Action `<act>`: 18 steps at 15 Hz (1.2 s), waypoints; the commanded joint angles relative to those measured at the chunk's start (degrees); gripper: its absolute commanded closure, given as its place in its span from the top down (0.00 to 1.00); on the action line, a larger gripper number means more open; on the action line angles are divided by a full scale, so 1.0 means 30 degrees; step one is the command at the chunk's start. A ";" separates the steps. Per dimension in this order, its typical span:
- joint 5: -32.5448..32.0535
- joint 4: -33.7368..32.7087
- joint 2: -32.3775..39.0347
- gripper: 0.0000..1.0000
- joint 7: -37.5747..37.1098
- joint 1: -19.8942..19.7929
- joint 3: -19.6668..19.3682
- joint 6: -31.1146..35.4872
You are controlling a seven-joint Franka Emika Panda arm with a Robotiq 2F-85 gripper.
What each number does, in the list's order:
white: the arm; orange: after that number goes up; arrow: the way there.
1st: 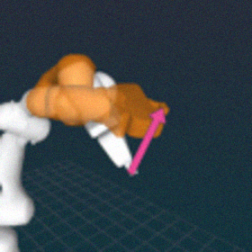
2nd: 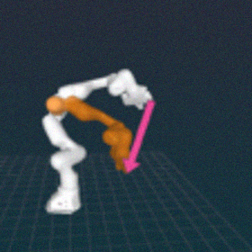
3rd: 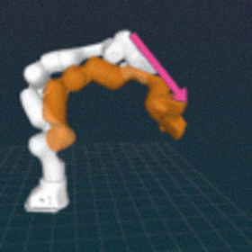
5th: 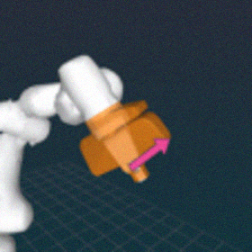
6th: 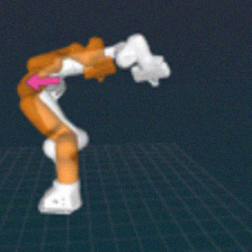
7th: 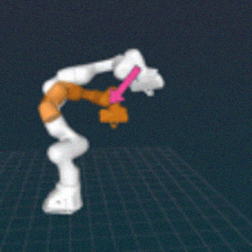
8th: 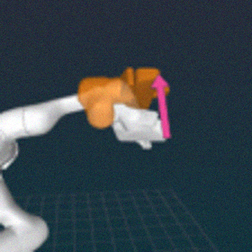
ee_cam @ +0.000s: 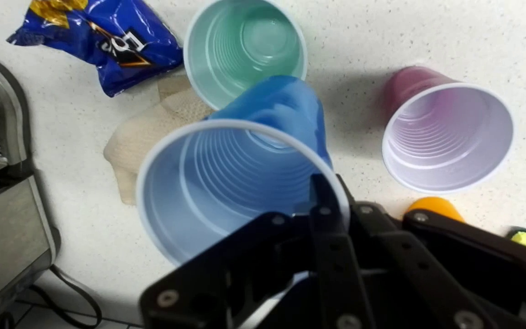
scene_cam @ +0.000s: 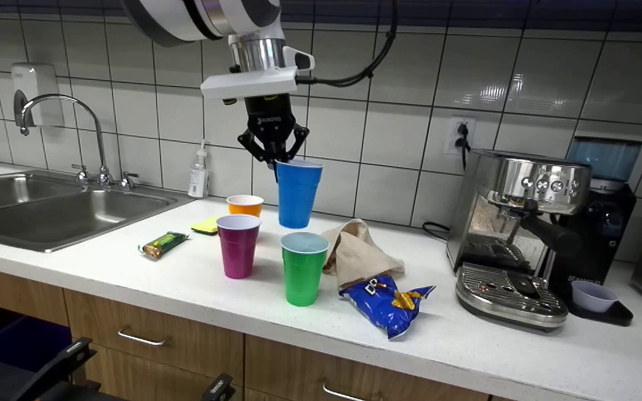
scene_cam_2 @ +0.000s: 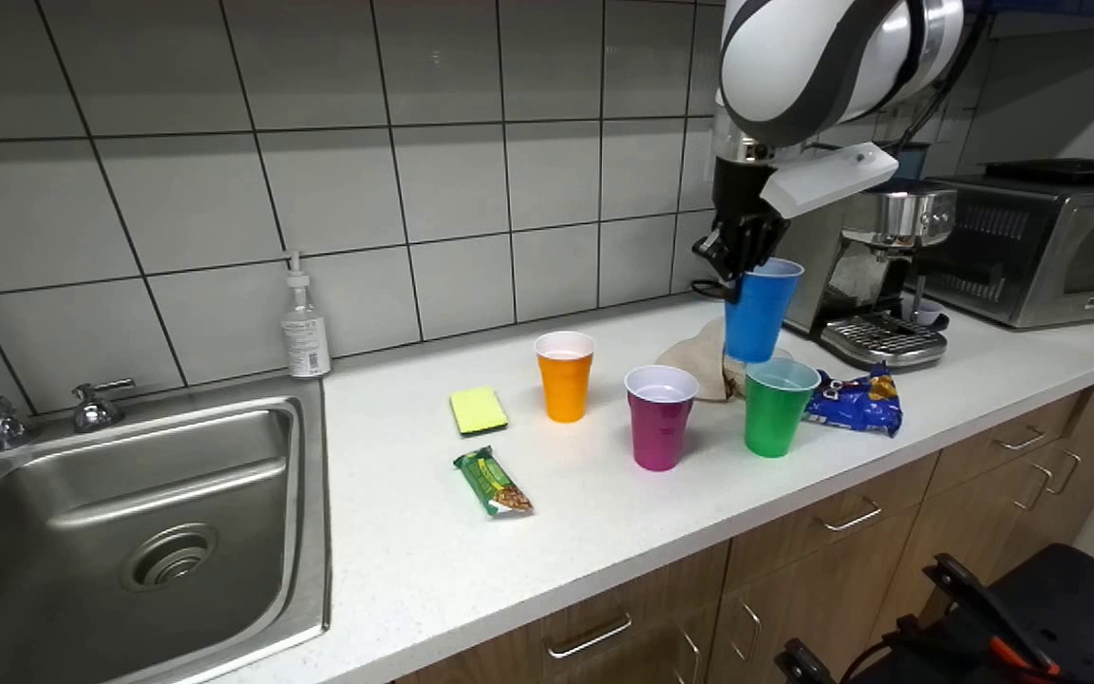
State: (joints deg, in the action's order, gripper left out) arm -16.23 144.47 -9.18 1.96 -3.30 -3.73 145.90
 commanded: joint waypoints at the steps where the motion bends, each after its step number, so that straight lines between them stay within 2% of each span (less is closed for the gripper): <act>1: -0.0611 0.0998 -0.1079 0.00 -0.0334 -0.0571 0.0105 -0.0395; 11: -0.1304 0.1165 -0.0590 0.00 -0.0459 -0.1295 -0.0029 -0.0442; 18: -0.1195 0.0978 0.0044 0.00 -0.0297 -0.1276 -0.0128 -0.0402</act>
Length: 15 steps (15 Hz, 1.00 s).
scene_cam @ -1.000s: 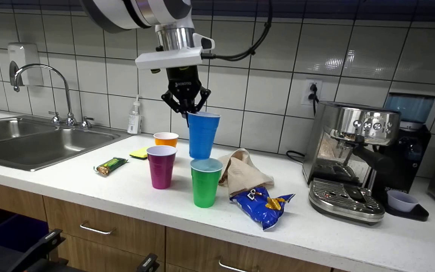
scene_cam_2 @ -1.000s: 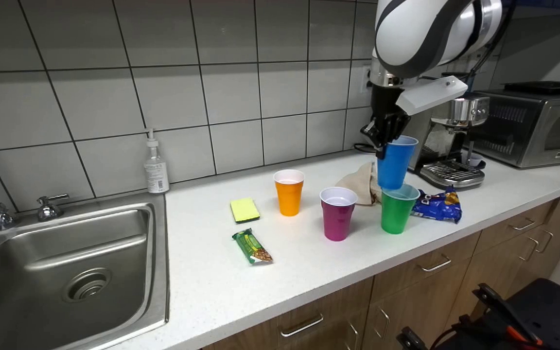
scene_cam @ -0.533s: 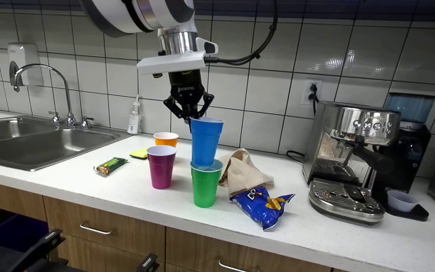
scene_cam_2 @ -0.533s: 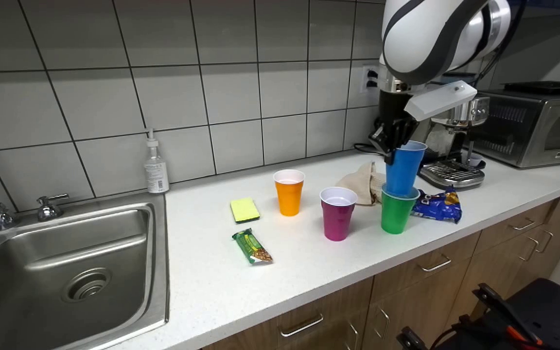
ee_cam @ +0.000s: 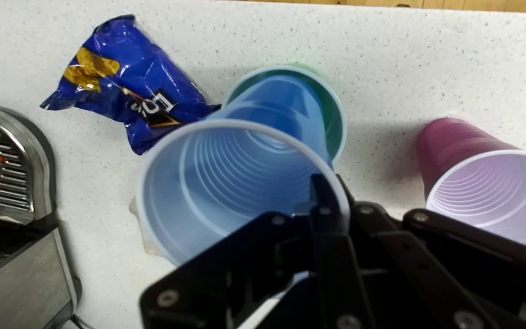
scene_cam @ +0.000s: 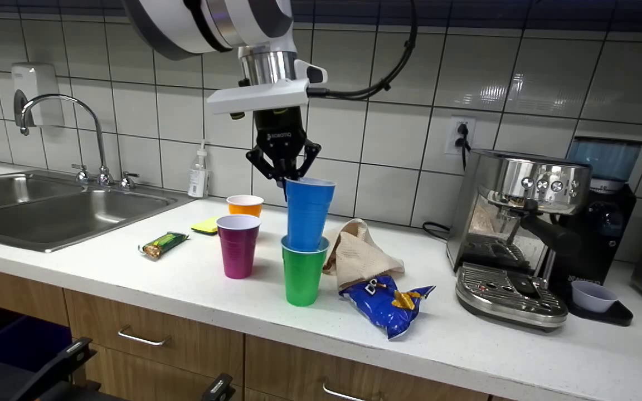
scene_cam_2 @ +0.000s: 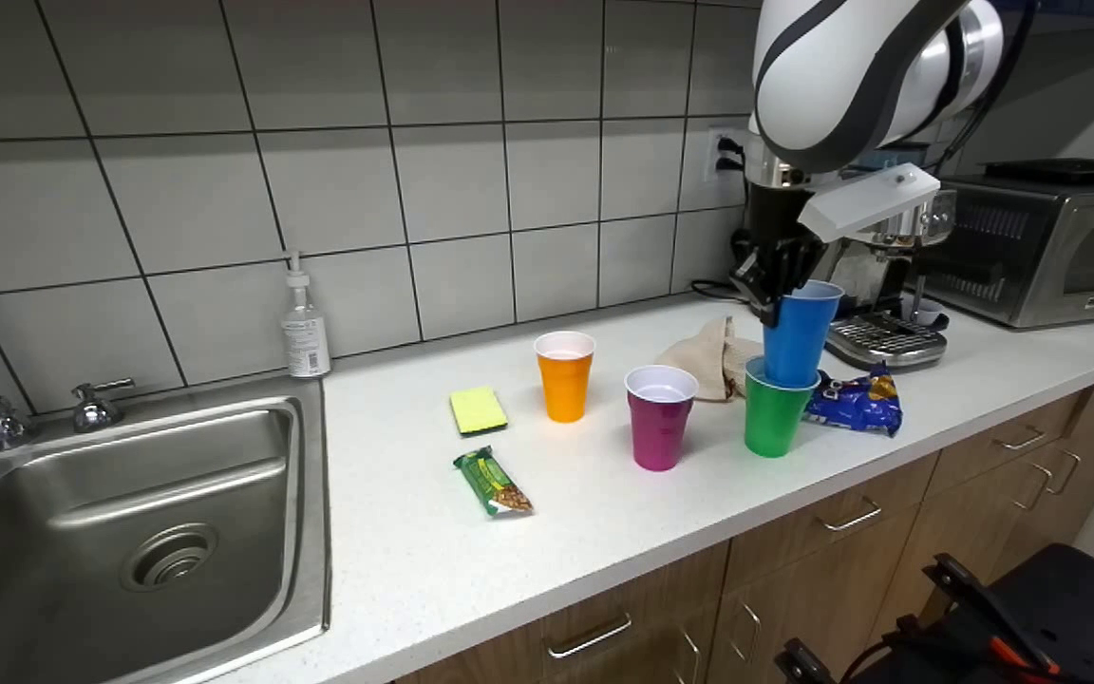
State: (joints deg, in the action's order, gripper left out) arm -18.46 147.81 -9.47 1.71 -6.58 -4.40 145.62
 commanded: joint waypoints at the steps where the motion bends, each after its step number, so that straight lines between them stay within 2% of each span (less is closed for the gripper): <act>1: -0.0425 -0.0194 0.0303 0.00 -0.0212 -0.0170 0.0085 -0.0275; 15: -0.0270 -0.1474 0.2760 0.00 -0.0328 -0.0062 -0.0327 0.0119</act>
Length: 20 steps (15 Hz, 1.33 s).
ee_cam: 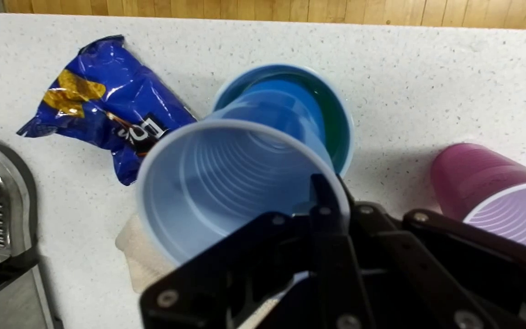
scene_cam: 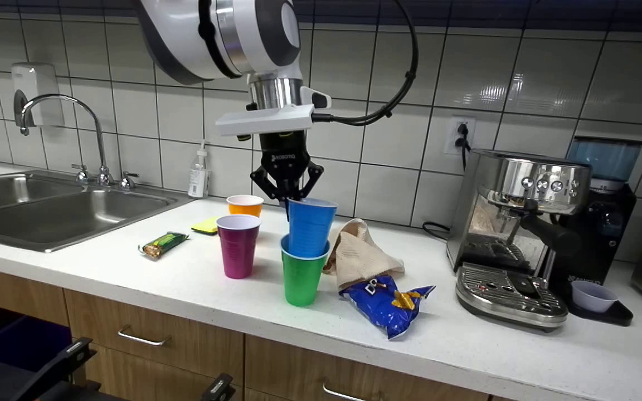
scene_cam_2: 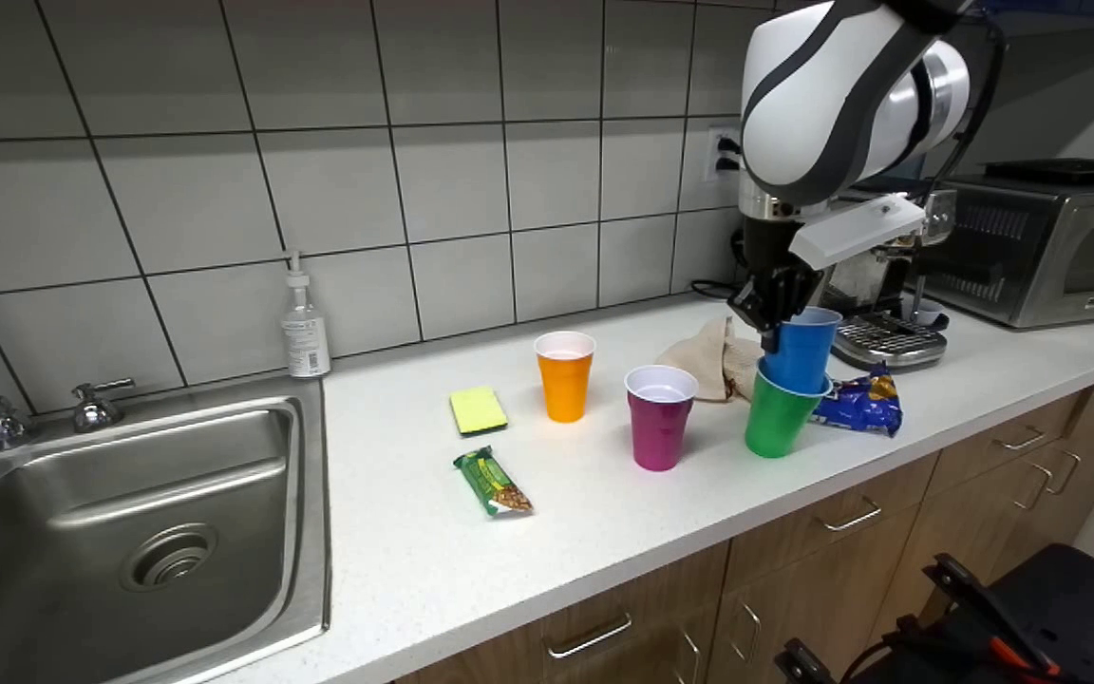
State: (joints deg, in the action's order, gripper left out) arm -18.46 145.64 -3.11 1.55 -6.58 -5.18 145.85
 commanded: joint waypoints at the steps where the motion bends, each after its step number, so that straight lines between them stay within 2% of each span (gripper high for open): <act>1: -0.0269 -0.0888 0.0791 0.00 -0.0255 -0.0033 -0.0086 0.0055; 10: 0.0087 -0.1885 0.1914 0.00 0.0078 0.0378 0.0017 0.0158; 20: 0.0029 -0.1763 0.1868 0.00 -0.0011 0.0720 0.0013 0.0038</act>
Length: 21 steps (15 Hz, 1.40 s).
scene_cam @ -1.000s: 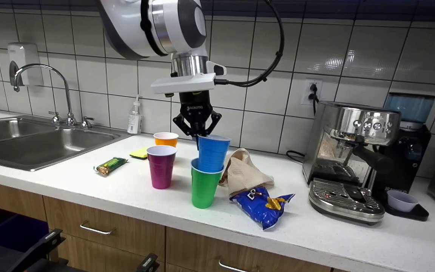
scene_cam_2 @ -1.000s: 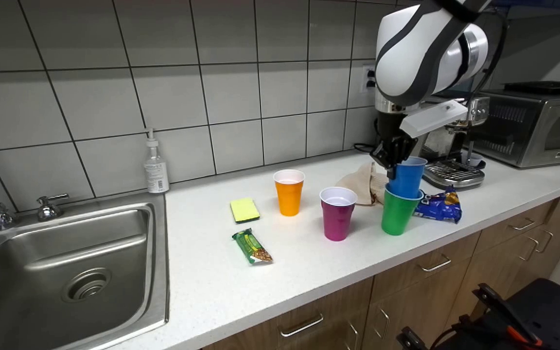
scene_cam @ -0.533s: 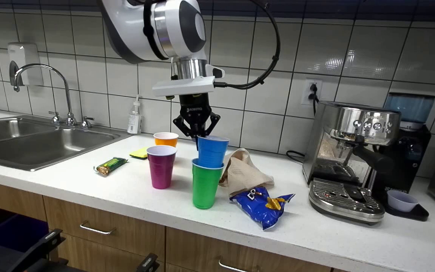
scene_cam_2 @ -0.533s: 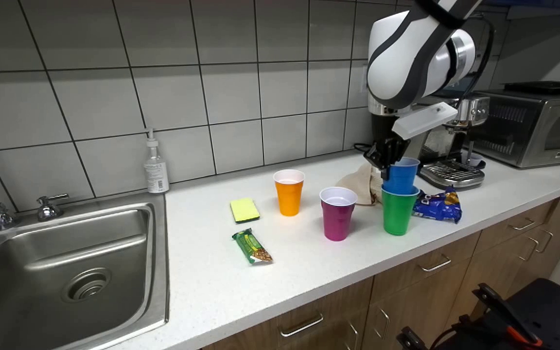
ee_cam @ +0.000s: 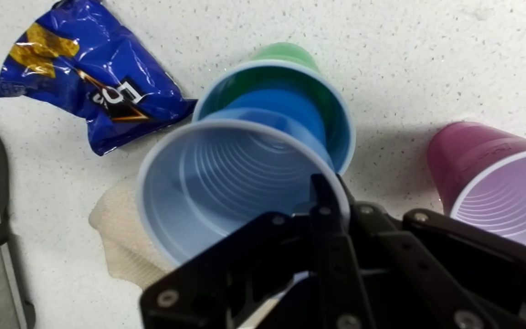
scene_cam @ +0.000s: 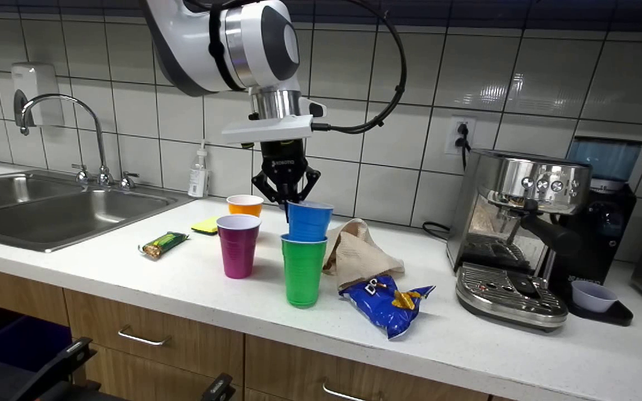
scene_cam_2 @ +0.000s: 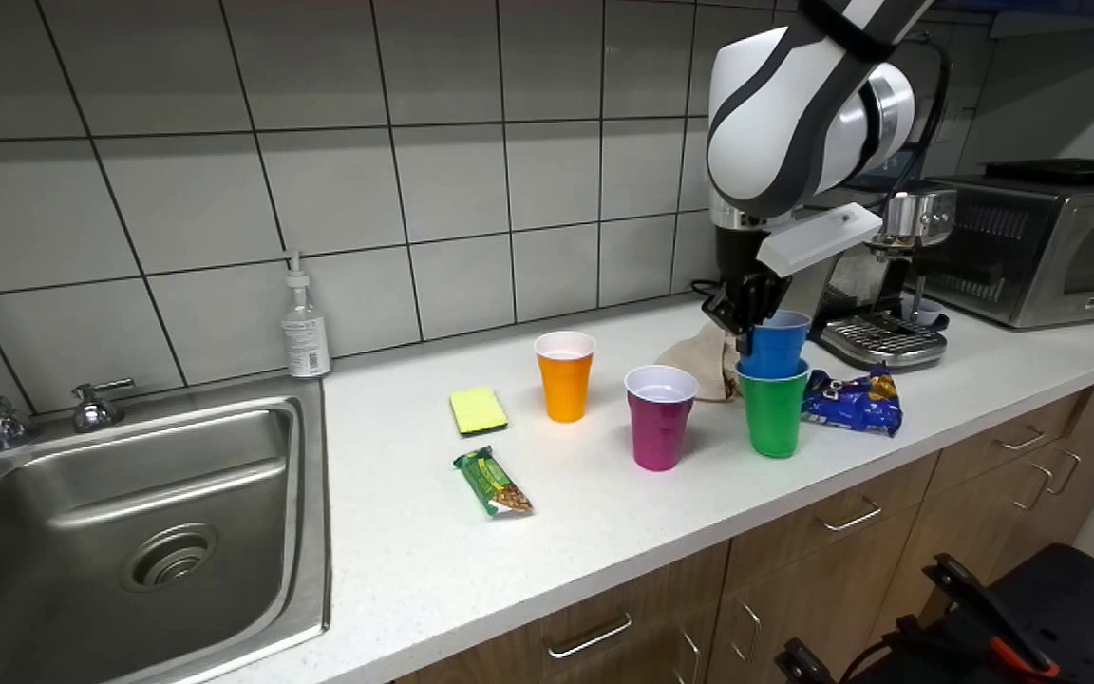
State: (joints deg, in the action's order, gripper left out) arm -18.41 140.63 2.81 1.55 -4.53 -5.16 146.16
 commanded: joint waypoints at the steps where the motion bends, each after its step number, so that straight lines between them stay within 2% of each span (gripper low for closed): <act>1: -0.0022 -0.0026 -0.0196 0.00 -0.0048 0.0025 -0.0010 -0.0061; 20: 0.0014 0.1008 -0.0974 0.00 0.0019 -0.0086 -0.0139 -0.0090; 21: 0.0037 0.1030 -0.1001 0.03 0.0022 -0.0092 -0.0142 -0.0088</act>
State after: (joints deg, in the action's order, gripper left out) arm -18.39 142.43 2.00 1.55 -4.57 -5.45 146.15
